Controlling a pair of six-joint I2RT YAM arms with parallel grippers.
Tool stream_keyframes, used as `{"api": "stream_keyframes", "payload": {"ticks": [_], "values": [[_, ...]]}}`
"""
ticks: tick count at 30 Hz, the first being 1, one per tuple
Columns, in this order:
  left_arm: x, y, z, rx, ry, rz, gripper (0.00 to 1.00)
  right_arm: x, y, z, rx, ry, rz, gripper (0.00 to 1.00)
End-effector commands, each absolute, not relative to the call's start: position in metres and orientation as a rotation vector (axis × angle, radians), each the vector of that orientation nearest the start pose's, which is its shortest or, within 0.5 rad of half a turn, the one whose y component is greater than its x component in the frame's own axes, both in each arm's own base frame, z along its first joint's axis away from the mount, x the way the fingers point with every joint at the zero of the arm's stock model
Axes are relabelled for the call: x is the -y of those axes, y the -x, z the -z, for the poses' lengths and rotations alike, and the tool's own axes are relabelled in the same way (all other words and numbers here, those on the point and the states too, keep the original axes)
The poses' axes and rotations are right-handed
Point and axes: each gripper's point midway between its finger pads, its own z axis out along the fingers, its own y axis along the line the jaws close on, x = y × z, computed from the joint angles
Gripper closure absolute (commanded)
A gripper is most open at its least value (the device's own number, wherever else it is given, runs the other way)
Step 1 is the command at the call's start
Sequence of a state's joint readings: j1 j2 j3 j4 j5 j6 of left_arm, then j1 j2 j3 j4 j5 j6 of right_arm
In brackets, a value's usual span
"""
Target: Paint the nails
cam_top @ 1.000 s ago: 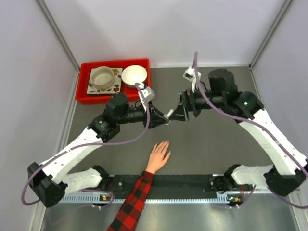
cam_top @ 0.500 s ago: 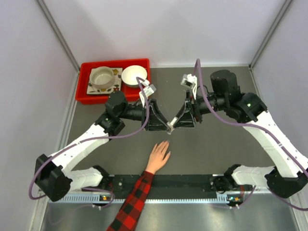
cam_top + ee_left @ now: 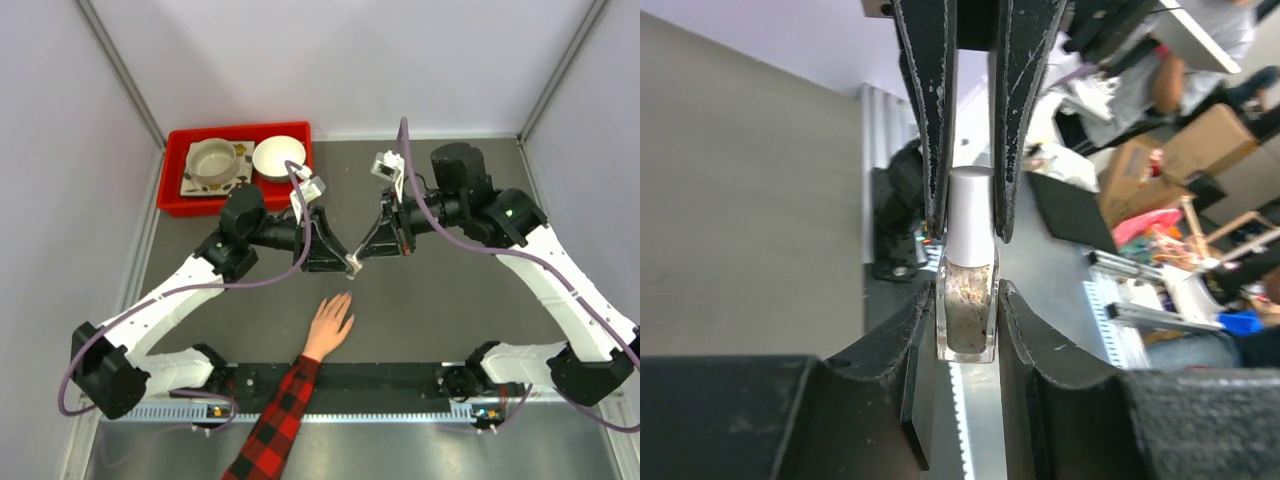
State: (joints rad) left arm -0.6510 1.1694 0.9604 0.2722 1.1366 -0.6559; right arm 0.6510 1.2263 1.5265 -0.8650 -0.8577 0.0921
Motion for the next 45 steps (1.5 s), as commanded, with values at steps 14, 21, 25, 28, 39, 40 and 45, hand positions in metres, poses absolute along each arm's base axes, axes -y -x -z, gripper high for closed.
{"api": "stream_keyframes", "payload": {"ticks": [14, 21, 25, 28, 39, 40, 45], "values": [[0.296, -0.230, -0.352, -1.491, -0.824, 0.909, 1.00, -0.293, -0.195, -0.348, -2.237, 0.452, -1.304, 1.00], [0.298, -0.233, -0.344, -1.501, -0.813, 0.870, 1.00, -0.296, -0.204, -0.357, -2.265, 0.264, -1.297, 1.00], [0.301, -0.232, -0.341, -1.516, -0.832, 0.880, 1.00, -0.294, -0.206, -0.358, -2.256, 0.247, -1.280, 0.85], [0.304, -0.229, -0.340, -1.543, -0.829, 0.916, 1.00, -0.284, -0.208, -0.353, -2.253, 0.308, -1.186, 0.69], [0.313, -0.180, -0.356, -1.516, -0.889, 1.336, 1.00, -0.268, -0.169, -0.373, -1.960, 0.830, -1.258, 0.15], [0.314, -0.172, -0.359, -1.518, -0.893, 1.400, 1.00, -0.267, -0.167, -0.372, -1.941, 0.867, -1.255, 0.18], [0.316, -0.143, -0.371, -1.438, -0.993, 1.595, 1.00, -0.269, -0.161, -0.381, -1.887, 0.906, -1.292, 0.40]]}}
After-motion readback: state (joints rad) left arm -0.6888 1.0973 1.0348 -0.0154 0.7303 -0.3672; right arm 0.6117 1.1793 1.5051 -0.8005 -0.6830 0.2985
